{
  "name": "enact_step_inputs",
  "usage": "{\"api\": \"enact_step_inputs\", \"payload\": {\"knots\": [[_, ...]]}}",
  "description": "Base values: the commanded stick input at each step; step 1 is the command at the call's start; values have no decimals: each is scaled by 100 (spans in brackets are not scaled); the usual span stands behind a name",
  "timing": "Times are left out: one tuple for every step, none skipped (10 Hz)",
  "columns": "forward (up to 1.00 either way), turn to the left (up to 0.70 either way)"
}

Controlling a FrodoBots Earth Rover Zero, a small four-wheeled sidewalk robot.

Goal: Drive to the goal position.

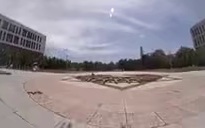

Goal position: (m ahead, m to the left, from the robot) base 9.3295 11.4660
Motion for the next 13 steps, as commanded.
{"api": "enact_step_inputs", "payload": {"knots": [[70, 0], [70, 0], [70, 2], [70, 5], [70, 13], [70, 32], [70, 29], [70, 15], [70, 0], [70, 0], [70, 1], [70, 5], [70, 33]]}}
